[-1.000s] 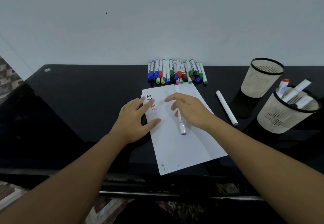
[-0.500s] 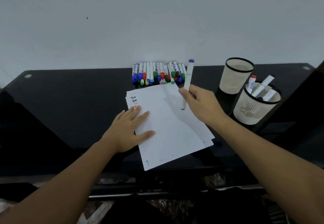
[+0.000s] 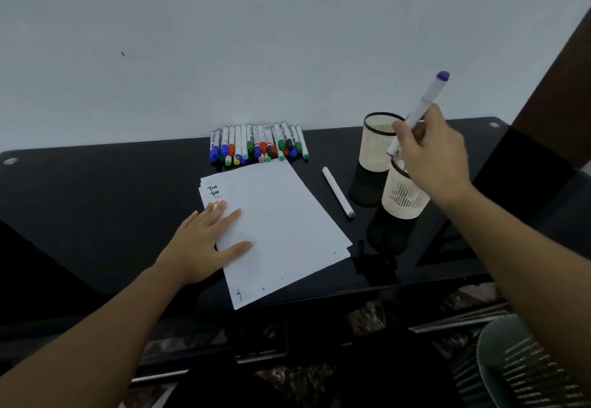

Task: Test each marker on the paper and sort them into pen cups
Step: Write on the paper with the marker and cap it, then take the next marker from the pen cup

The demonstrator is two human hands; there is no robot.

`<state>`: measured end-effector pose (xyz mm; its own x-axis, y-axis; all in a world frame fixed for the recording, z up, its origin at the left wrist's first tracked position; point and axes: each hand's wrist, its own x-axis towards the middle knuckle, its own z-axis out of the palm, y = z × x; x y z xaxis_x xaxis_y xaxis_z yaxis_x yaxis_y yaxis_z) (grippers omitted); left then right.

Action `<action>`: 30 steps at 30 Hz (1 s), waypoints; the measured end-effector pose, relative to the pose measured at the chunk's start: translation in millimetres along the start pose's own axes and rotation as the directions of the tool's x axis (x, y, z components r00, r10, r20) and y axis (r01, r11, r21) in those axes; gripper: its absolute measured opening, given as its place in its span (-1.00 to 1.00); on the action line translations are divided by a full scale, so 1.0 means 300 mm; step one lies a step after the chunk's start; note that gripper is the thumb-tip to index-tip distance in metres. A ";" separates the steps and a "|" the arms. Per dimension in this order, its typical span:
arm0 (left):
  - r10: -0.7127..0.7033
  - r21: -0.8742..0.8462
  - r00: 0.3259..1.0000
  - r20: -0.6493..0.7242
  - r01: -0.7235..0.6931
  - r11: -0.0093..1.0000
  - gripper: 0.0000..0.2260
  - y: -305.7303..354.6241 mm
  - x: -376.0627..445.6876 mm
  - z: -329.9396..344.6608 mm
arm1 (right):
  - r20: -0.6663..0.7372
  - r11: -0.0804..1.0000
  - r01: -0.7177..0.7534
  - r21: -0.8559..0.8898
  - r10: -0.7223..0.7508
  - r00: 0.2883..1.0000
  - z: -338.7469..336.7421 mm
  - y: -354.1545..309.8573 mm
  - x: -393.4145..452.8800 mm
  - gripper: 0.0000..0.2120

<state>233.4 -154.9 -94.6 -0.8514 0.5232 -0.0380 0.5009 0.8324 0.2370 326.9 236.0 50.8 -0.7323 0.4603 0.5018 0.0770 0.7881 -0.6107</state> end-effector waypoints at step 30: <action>-0.111 -0.266 0.991 -0.072 0.088 0.960 -0.25 0.001 0.051 -0.050 | 0.160 0.975 0.220 0.013 -0.220 0.962 0.182 -0.124 -0.002 -0.88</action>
<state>218.2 -149.4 -80.6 -0.9106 0.4133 0.0058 0.3644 0.7963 0.4828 287.5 184.1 39.7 -0.8297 0.2049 0.5193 -0.0949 0.8649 -0.4929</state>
